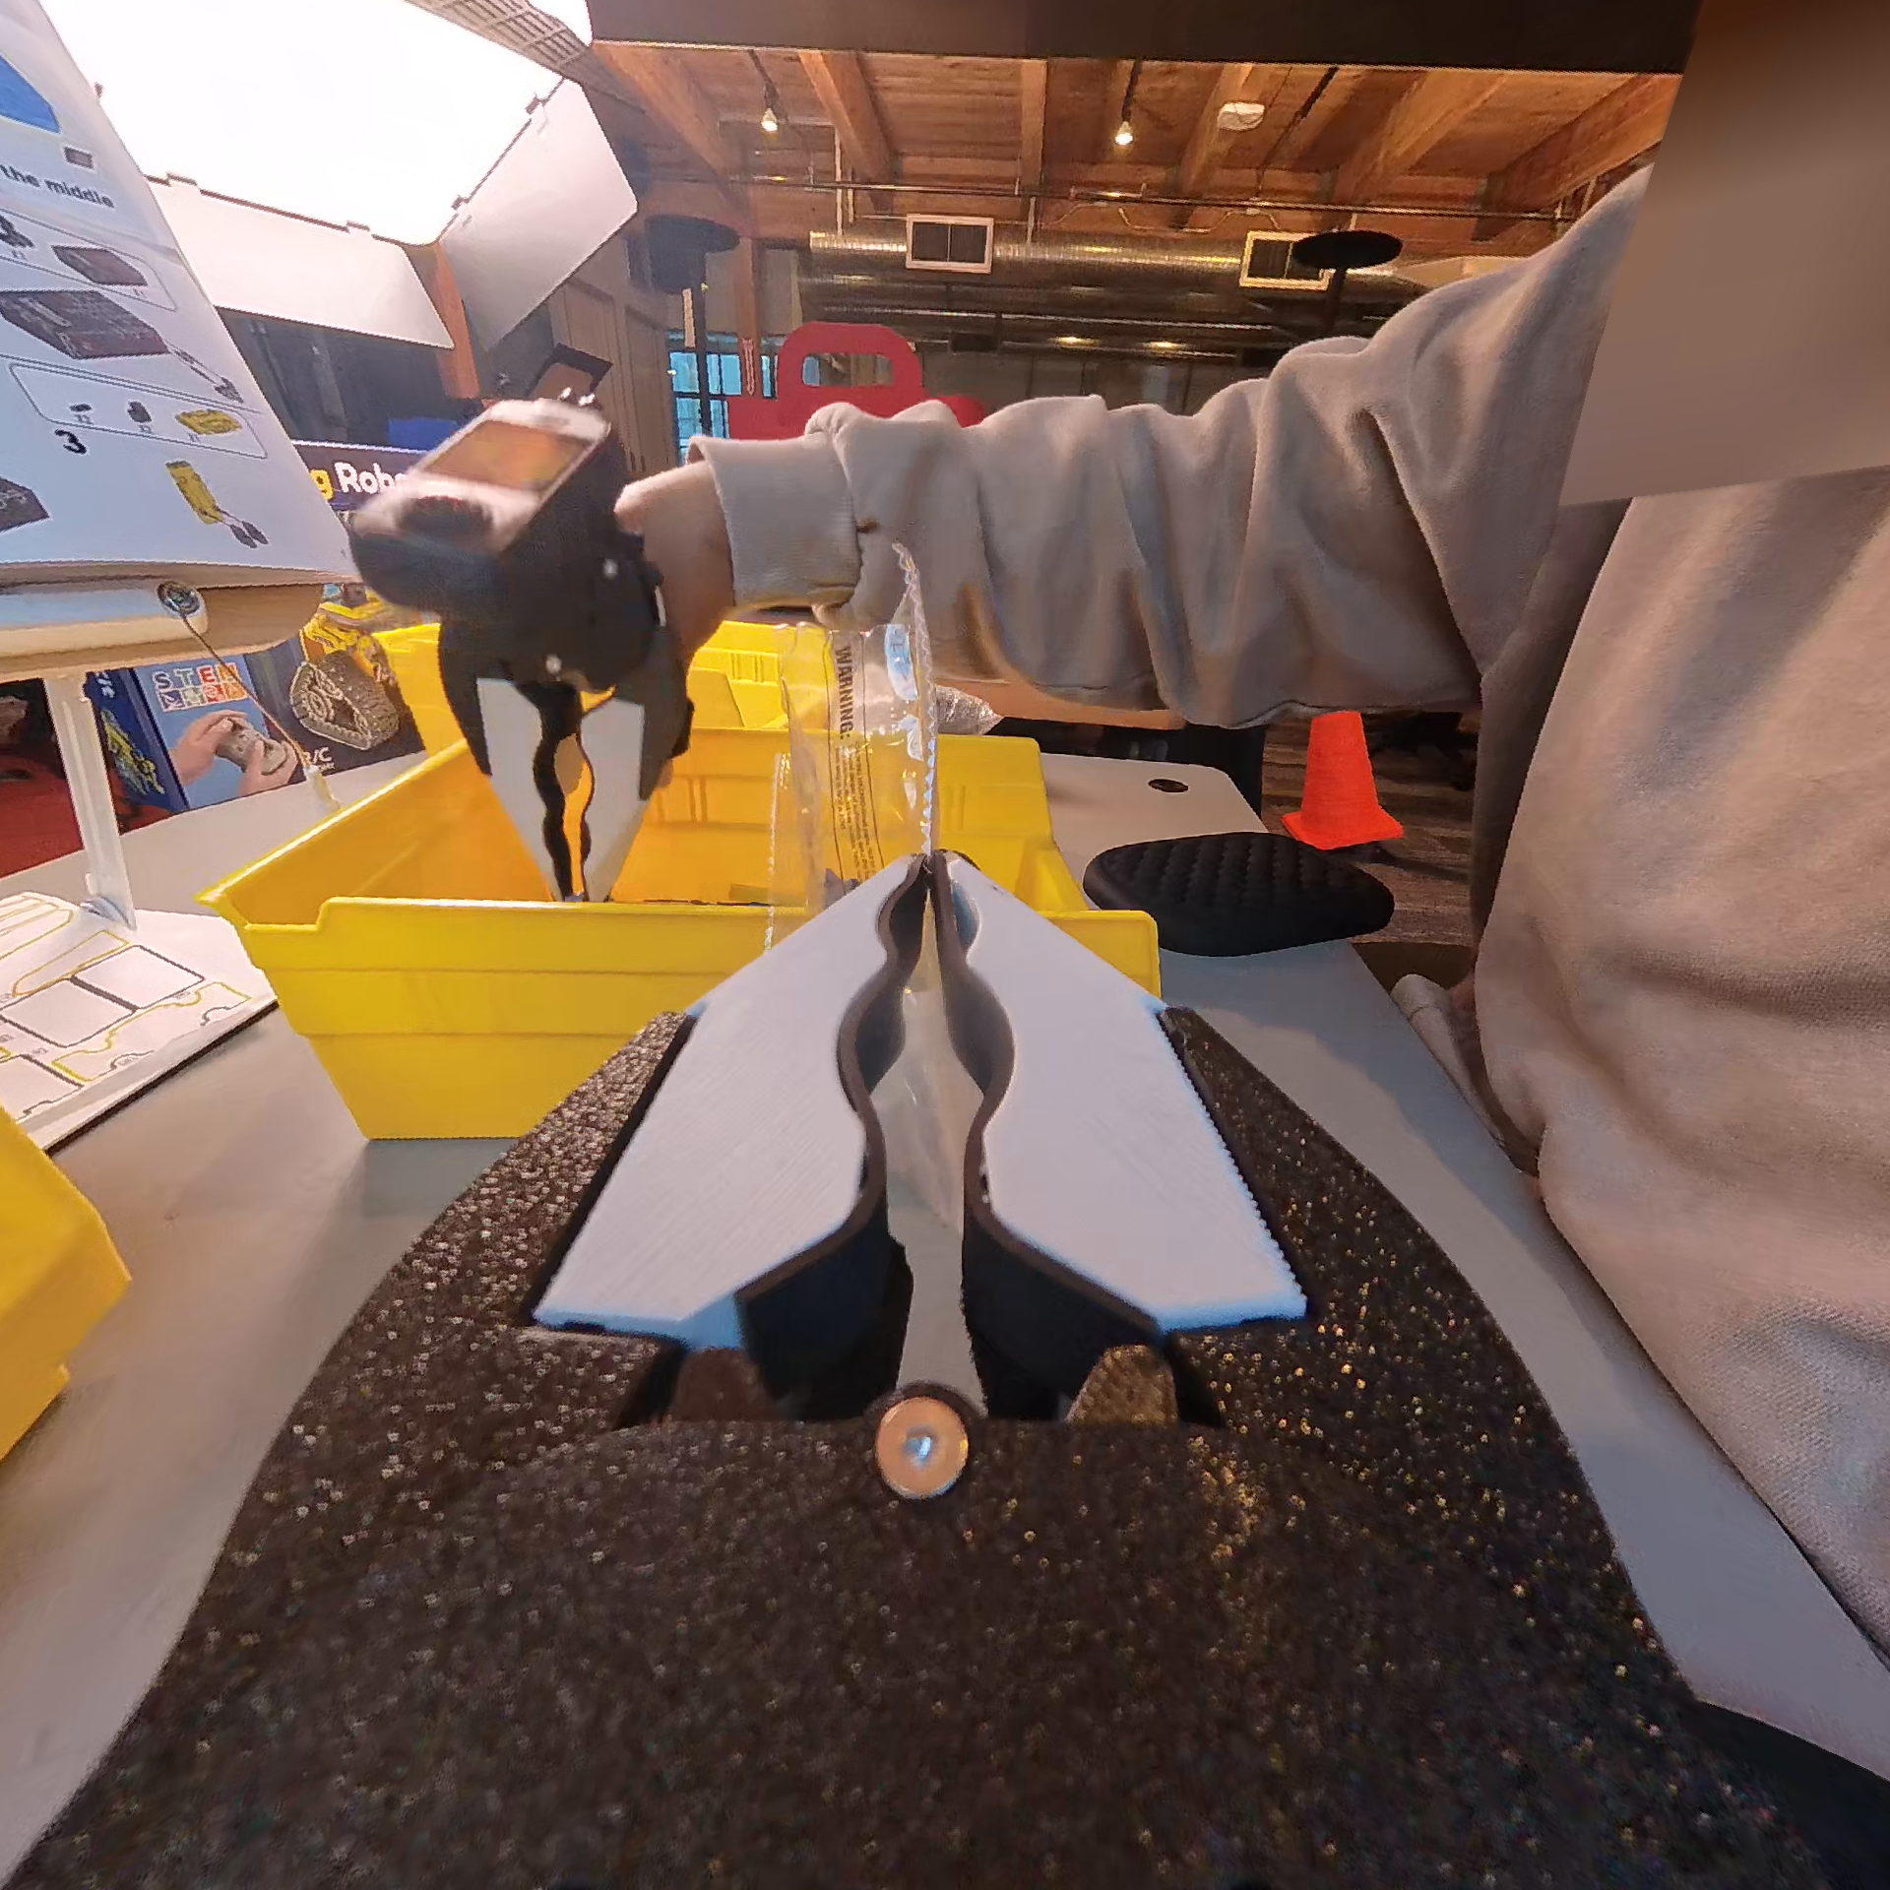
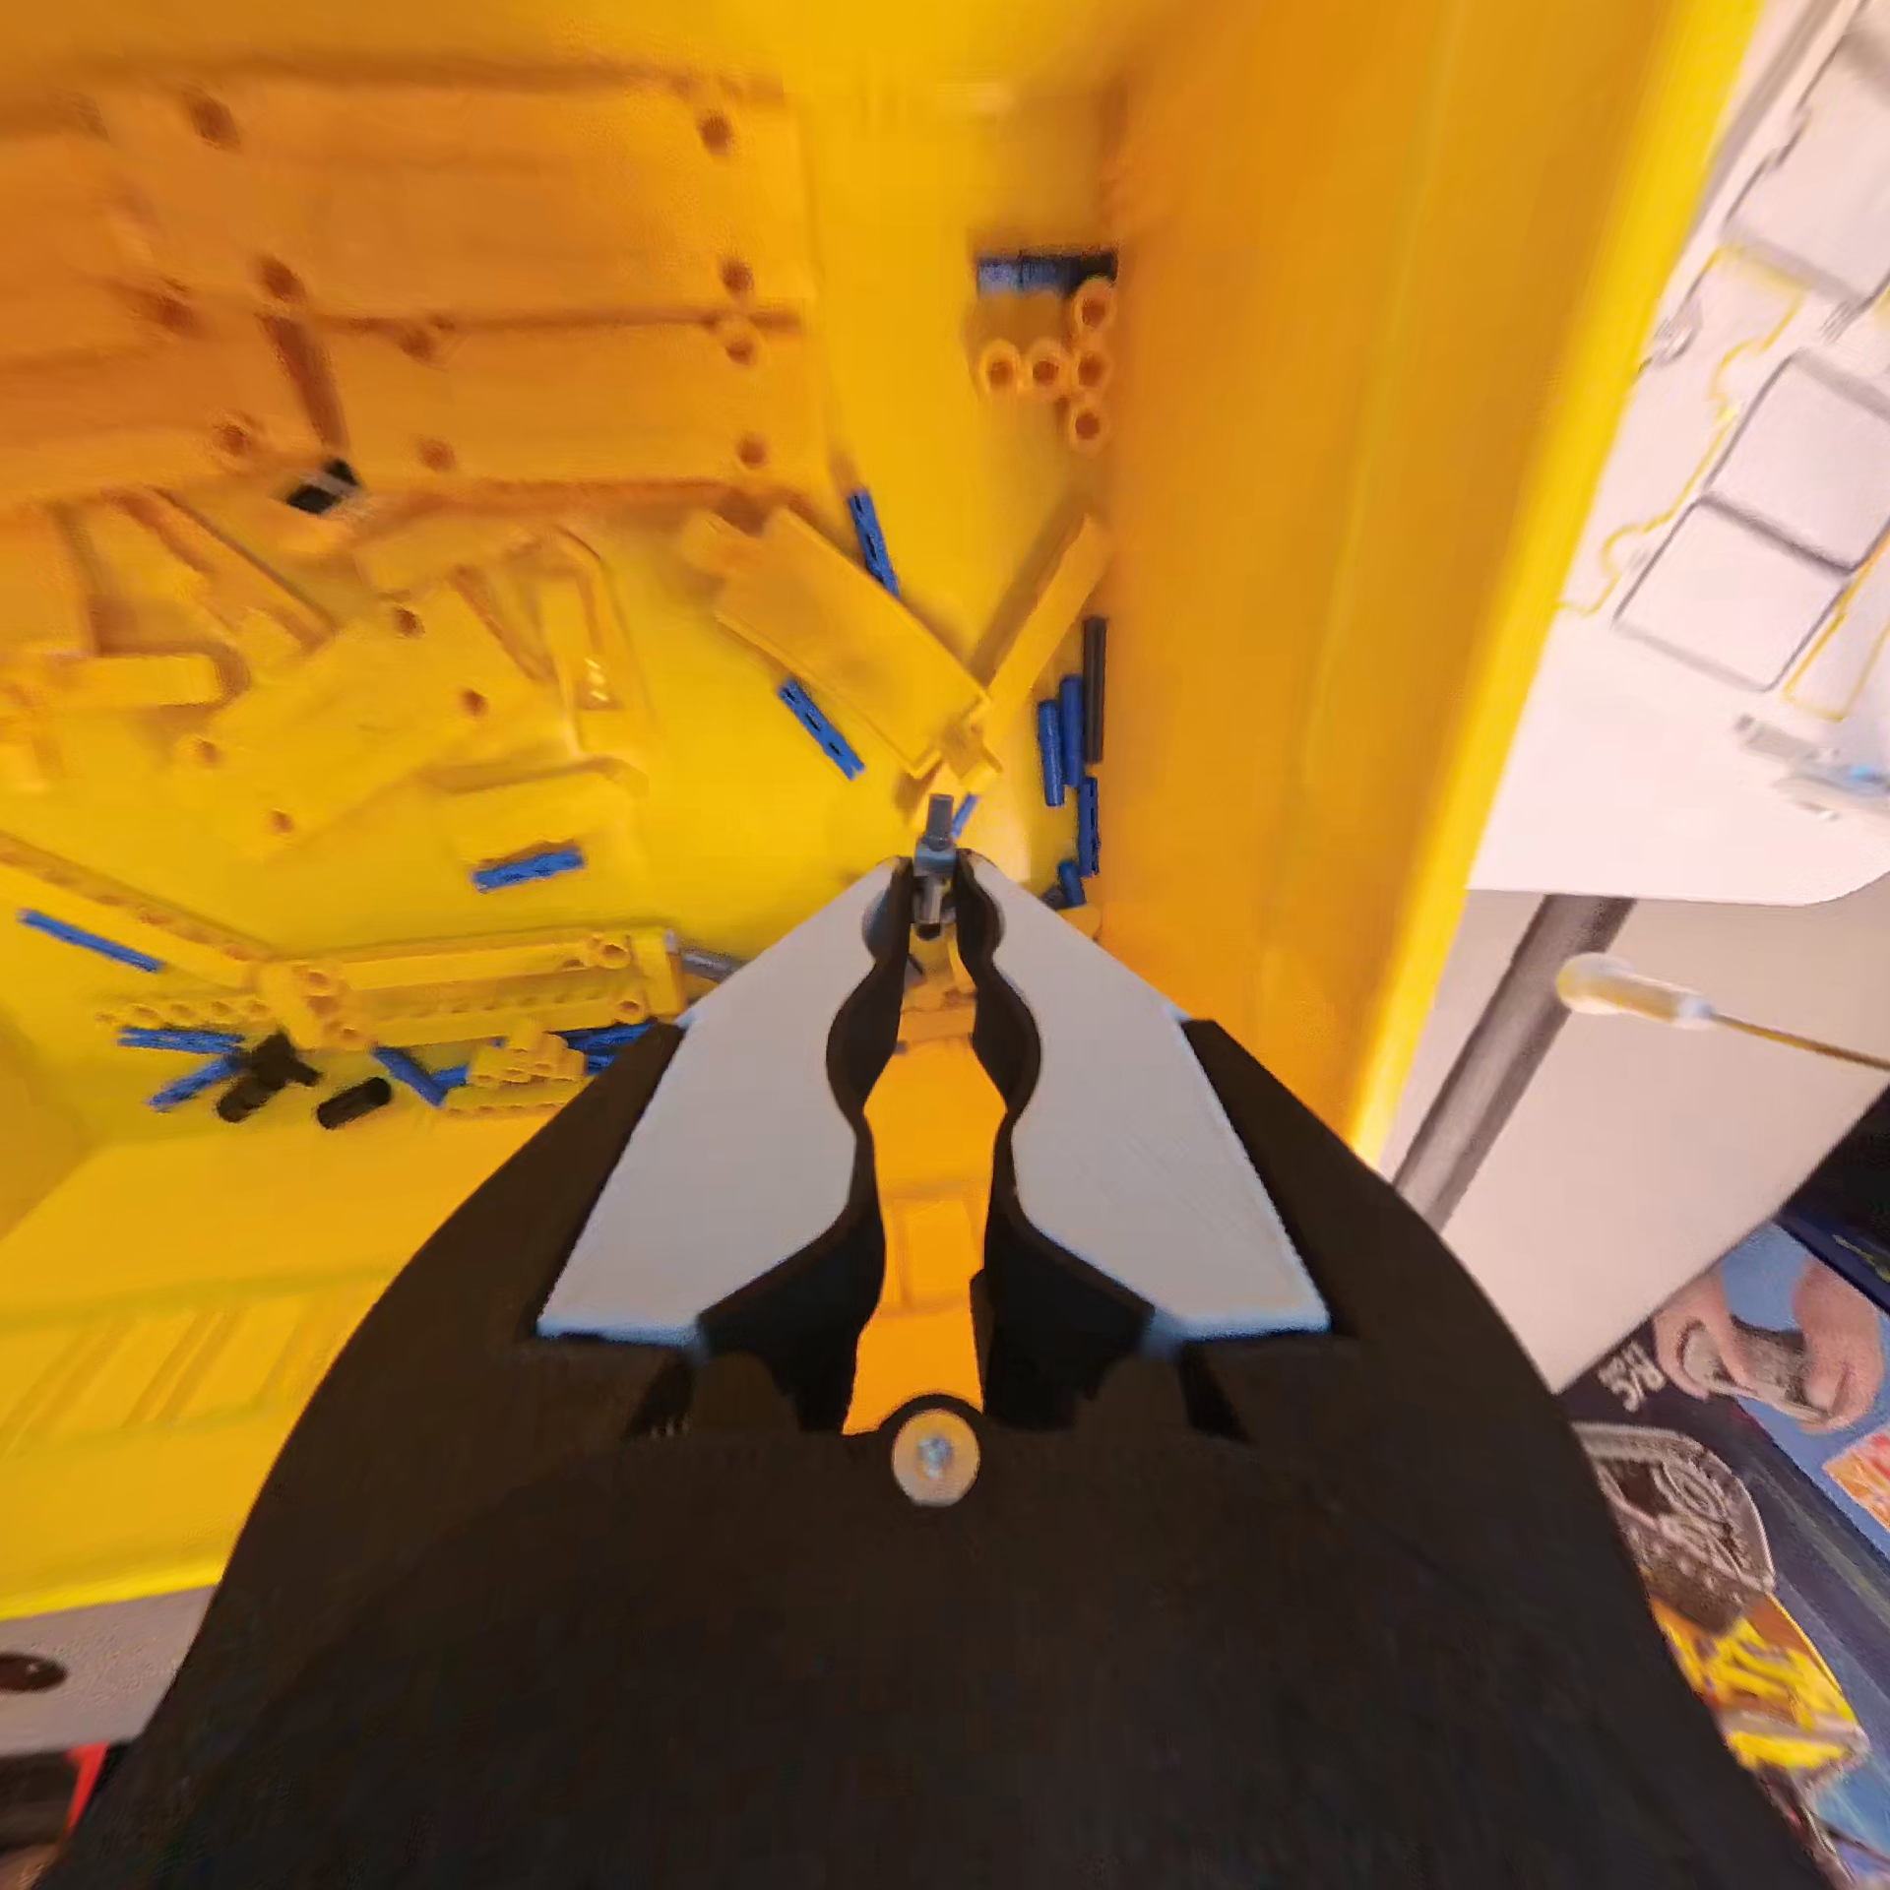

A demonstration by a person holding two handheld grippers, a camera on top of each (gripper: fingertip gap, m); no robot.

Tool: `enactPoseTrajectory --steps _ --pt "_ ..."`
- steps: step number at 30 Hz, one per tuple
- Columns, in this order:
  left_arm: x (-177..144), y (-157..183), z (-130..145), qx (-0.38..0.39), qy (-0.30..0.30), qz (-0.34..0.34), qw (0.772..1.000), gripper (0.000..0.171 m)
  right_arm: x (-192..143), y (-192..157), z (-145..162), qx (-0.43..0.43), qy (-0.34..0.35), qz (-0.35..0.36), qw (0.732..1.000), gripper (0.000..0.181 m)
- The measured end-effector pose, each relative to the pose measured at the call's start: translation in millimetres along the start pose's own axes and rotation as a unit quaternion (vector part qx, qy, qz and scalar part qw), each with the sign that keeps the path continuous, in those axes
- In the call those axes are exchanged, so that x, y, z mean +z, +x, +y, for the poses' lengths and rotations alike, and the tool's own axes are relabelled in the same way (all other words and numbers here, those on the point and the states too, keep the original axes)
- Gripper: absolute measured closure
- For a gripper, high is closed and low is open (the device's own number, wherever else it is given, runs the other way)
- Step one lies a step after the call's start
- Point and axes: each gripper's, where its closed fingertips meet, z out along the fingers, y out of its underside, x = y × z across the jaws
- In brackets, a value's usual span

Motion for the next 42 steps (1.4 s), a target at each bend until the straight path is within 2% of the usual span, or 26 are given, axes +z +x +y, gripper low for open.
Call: enactPoseTrajectory --steps 3,5,7,10,11,14,16,17,19,20,22,25,28,31,37,40,42 --pt "0 -1 1 -0.003 0.0 -0.001 1.0 0.171 -62 -26 -55 -0.013 0.167 -0.031 0.985 0.175" --pt "1 -1 2 -0.005 0.0 0.0 1.0 0.171 -111 -58 -95 -0.042 0.286 -0.074 0.955 0.175" --pt "2 0 3 -0.004 -0.001 0.001 1.0 0.171 -145 -90 -123 -0.077 0.358 -0.107 0.925 0.174" --pt "3 1 2 -0.002 0.0 0.0 1.0 0.171 -155 -119 -143 -0.111 0.38 -0.112 0.911 0.173" --pt "3 1 2 -0.002 0.0 0.0 1.0 0.171 -155 -124 -146 -0.115 0.383 -0.109 0.91 0.168" --pt "3 1 1 -0.001 0.0 -0.002 1.0 0.171 -161 -115 -144 -0.091 0.402 -0.091 0.906 0.164" --pt "2 1 0 -0.001 0.002 -0.003 1.0 0.171 -150 -88 -125 -0.045 0.367 -0.06 0.927 0.164" --pt "2 1 0 -0.001 0.002 -0.003 1.0 0.171 -135 -68 -108 -0.019 0.319 -0.026 0.947 0.164" --pt "3 1 0 0.0 0.001 -0.001 1.0 0.171 -92 -34 -57 0.016 0.169 0.031 0.985 0.164" --pt "3 2 0 0.001 0.0 0.0 1.0 0.171 -73 -21 -31 0.025 0.092 0.057 0.994 0.164" --pt "4 3 0 0.003 -0.001 0.001 1.0 0.171 -39 -14 6 0.018 -0.027 0.06 0.998 0.164" --pt "3 3 -1 0.005 0.0 -0.001 1.0 0.171 -6 -5 38 -0.017 -0.145 0.065 0.987 0.167" --pt "1 2 -3 0.005 0.001 -0.004 1.0 0.171 9 -6 45 -0.048 -0.189 0.047 0.98 0.167" --pt "0 1 -3 0.004 0.003 -0.005 1.0 0.171 18 -7 47 -0.063 -0.204 0.034 0.976 0.167" --pt "-1 1 -4 0.003 0.005 -0.004 1.0 0.171 20 -18 42 -0.068 -0.161 -0.003 0.985 0.167" --pt "0 1 -2 0.001 0.003 -0.002 1.0 0.171 22 -21 50 -0.091 -0.169 -0.01 0.981 0.165" --pt "0 1 -2 0.001 0.002 -0.003 1.0 0.171 22 -25 44 -0.099 -0.142 -0.021 0.985 0.164"
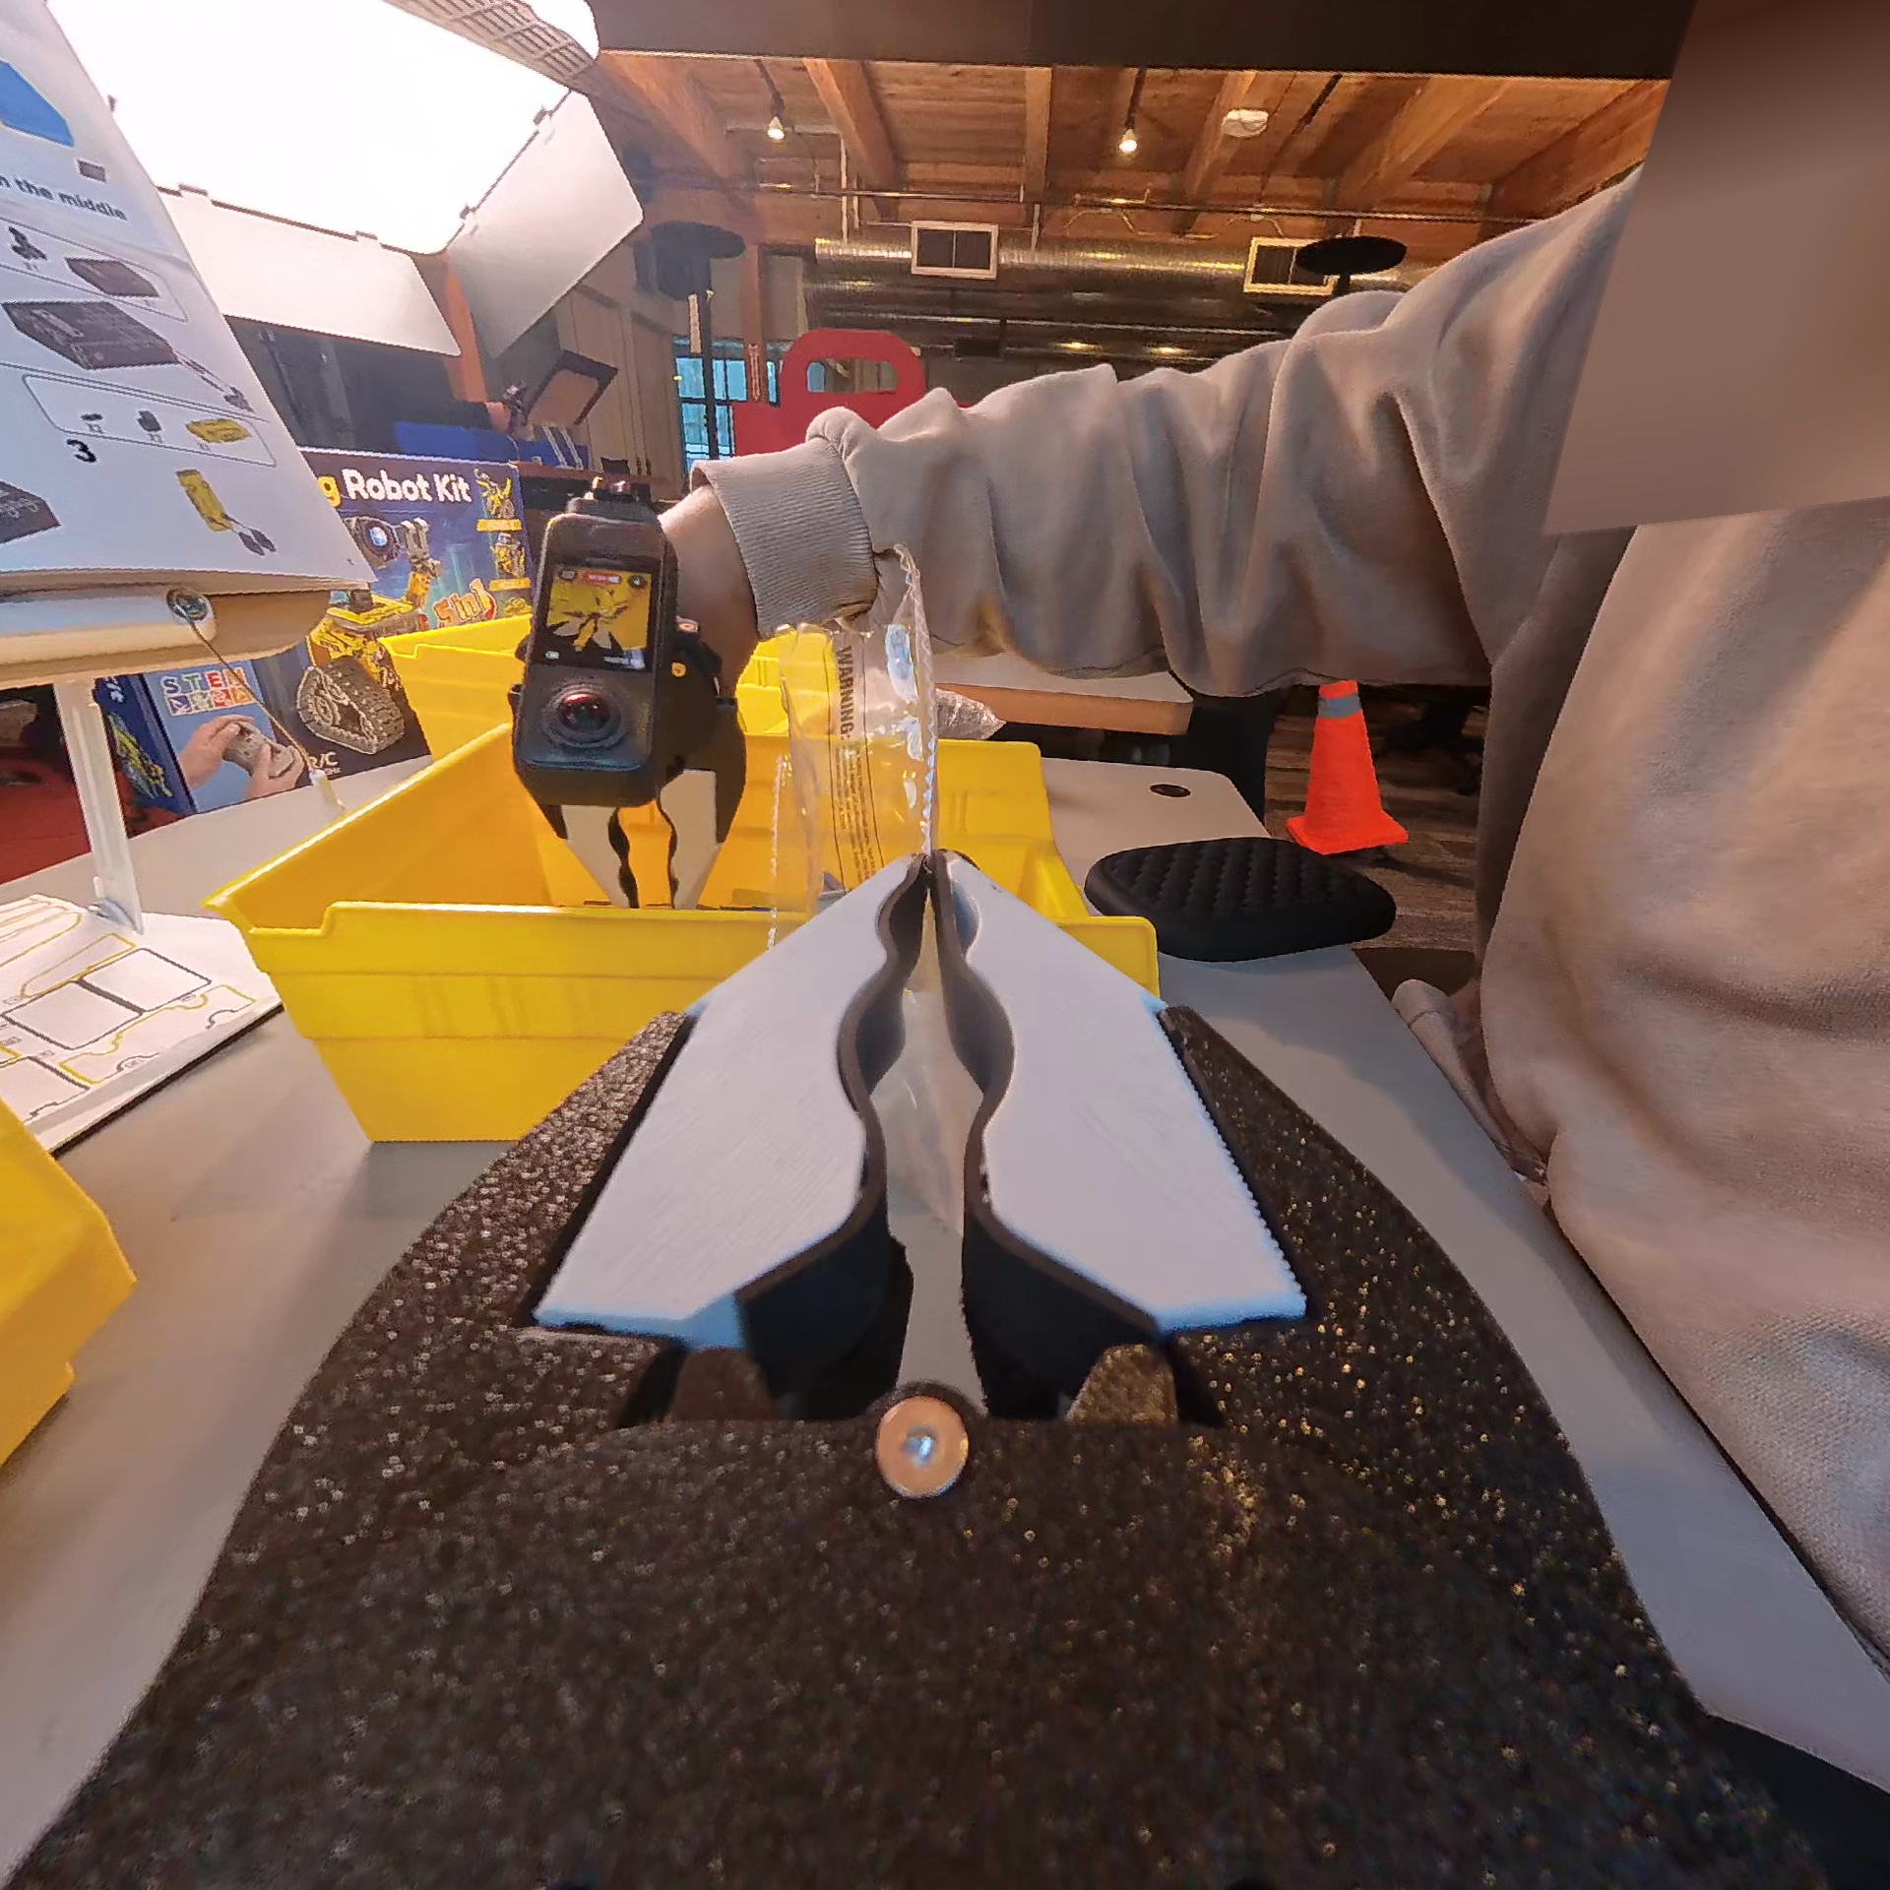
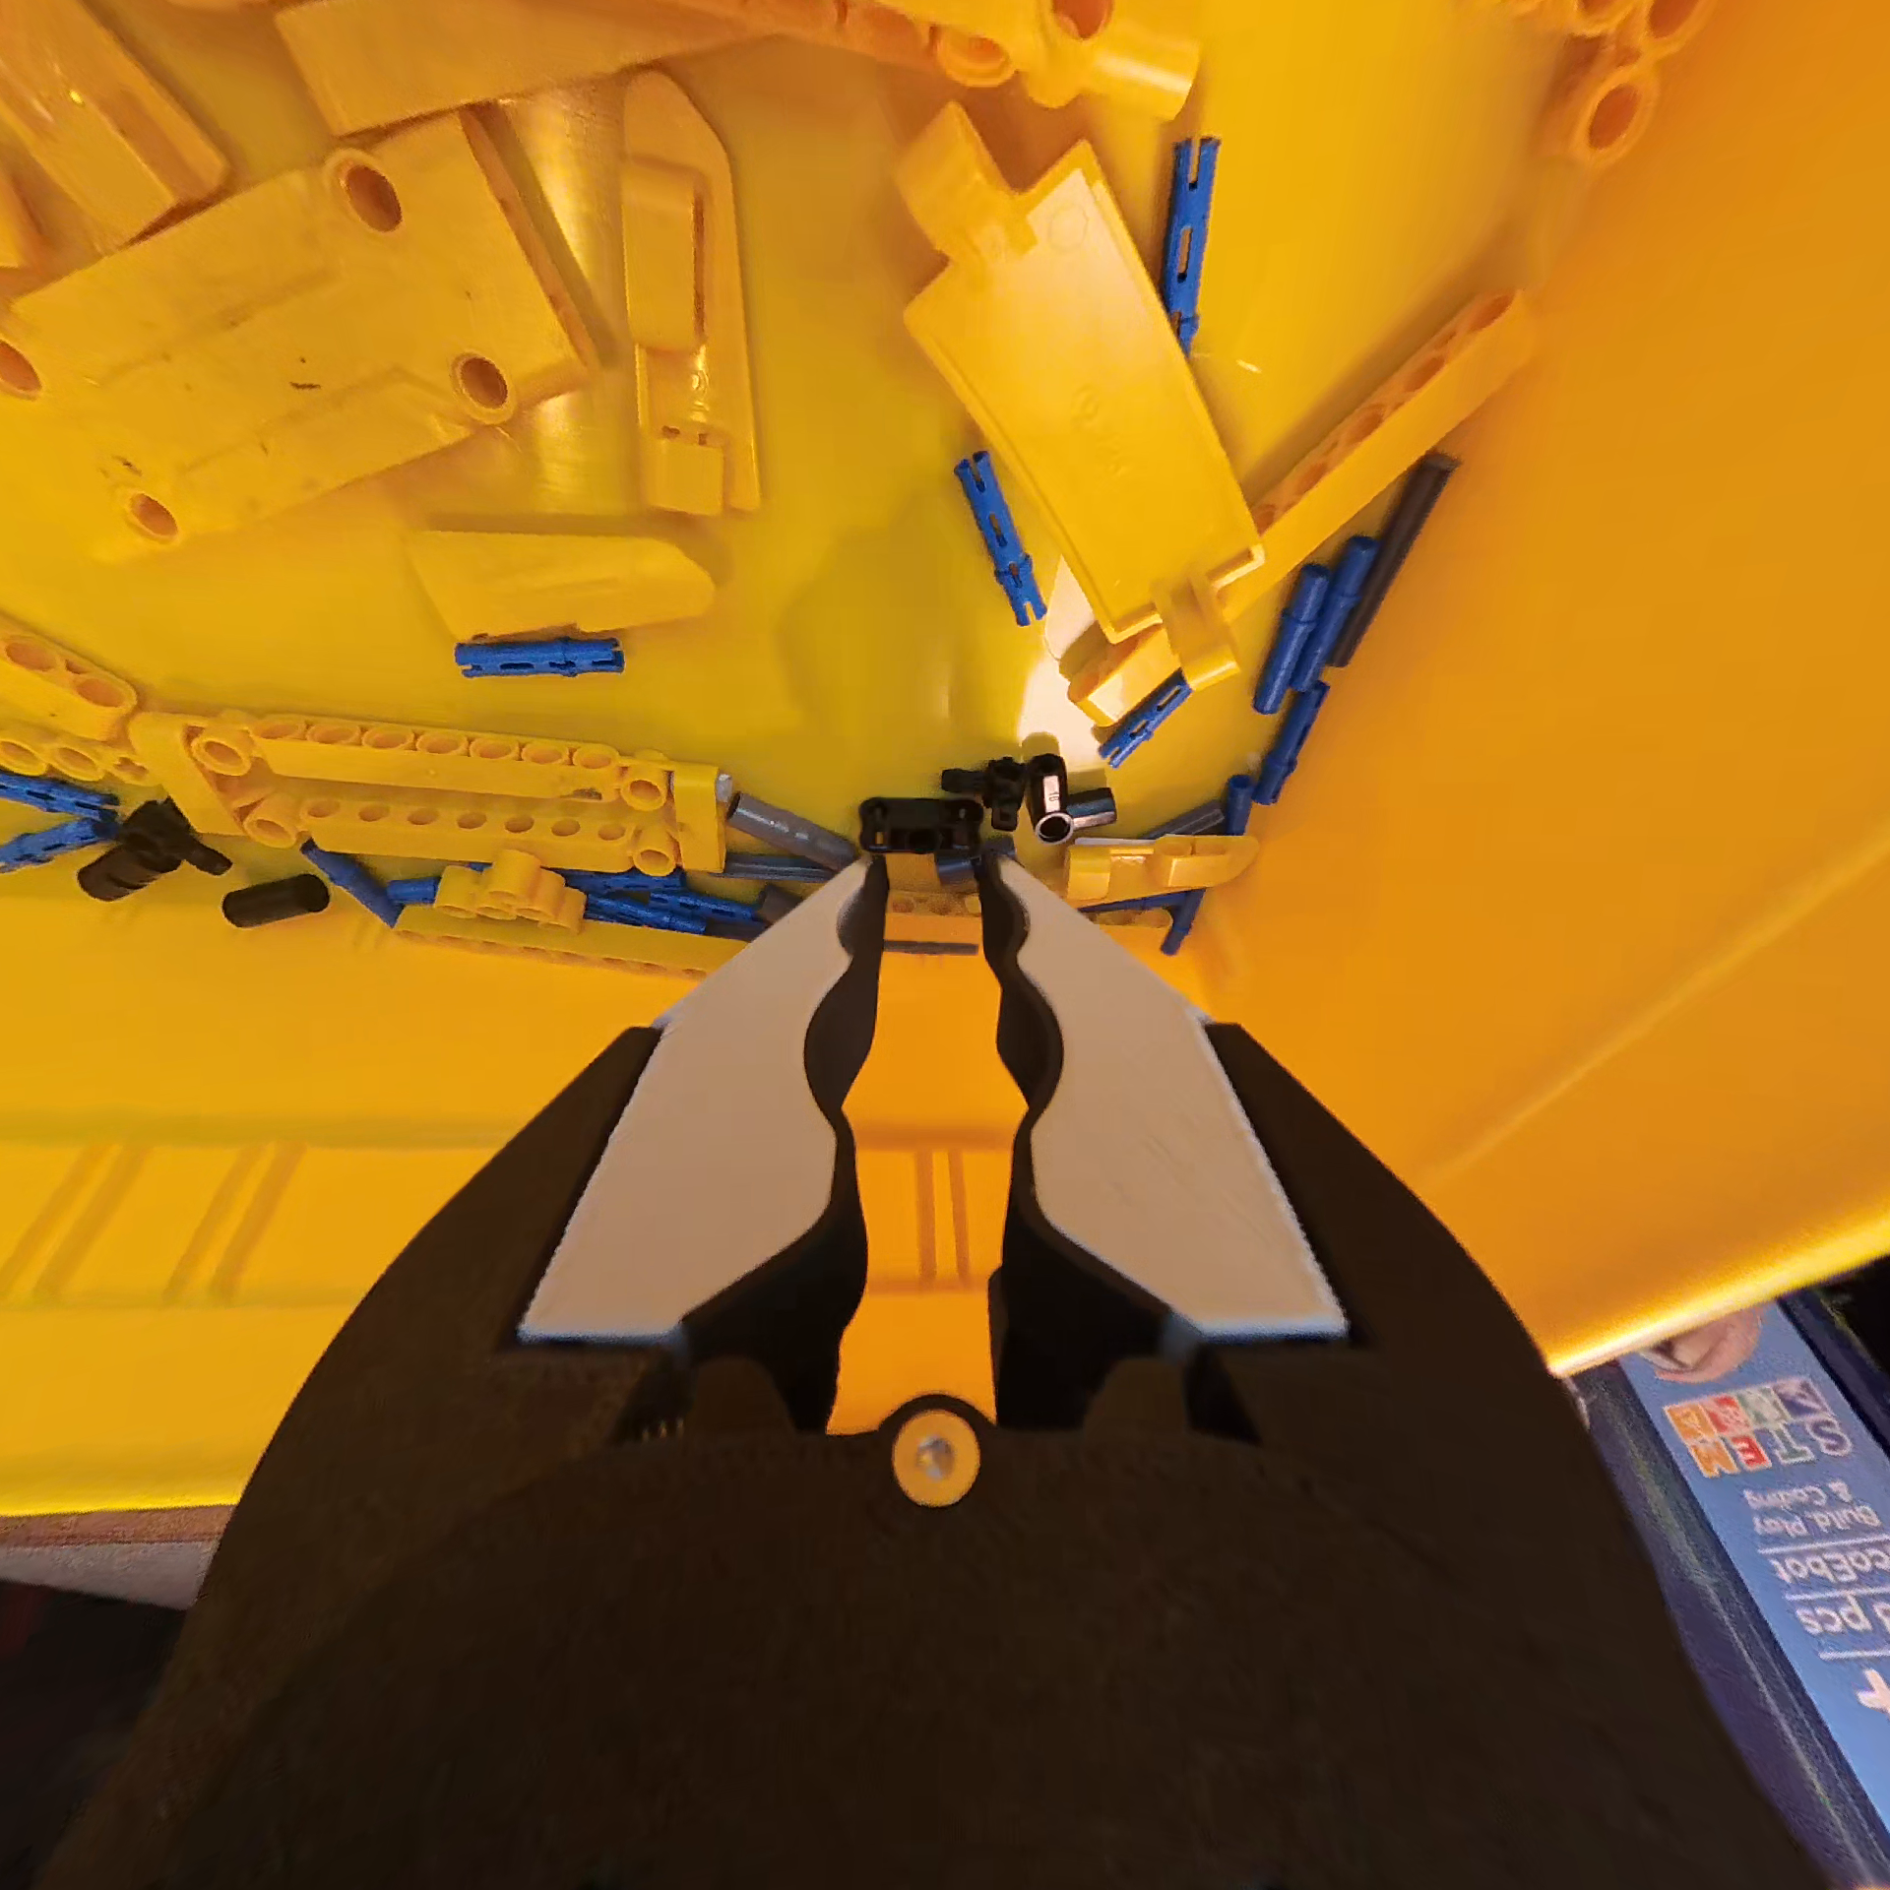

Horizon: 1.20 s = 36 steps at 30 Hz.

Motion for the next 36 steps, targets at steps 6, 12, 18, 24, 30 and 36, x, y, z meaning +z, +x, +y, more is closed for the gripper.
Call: enactPoseTrajectory --steps 6,12,18,24,30,36 --pt "0 -2 2 -0.004 -0.002 -0.002 1.0 0.171 0 7 1 -0.035 -0.002 0.021 0.999 0.162" --pt "-1 -4 4 -0.008 -0.002 -0.003 1.0 0.171 8 6 4 -0.033 -0.014 0.008 0.999 0.166" --pt "0 -4 5 -0.01 -0.002 -0.002 1.0 0.171 -61 1 -42 0.017 0.18 0.016 0.983 0.166" --pt "2 -2 5 -0.008 -0.003 0.0 1.0 0.171 -216 -56 -136 -0.005 0.546 -0.019 0.838 0.166" --pt "4 2 2 -0.002 0.001 0.003 1.0 0.171 -226 -76 -150 0.02 0.611 0.017 0.791 0.161" --pt "4 0 4 -0.007 0.002 0.001 1.0 0.171 -180 -67 -90 0.122 0.522 0.104 0.838 0.158"
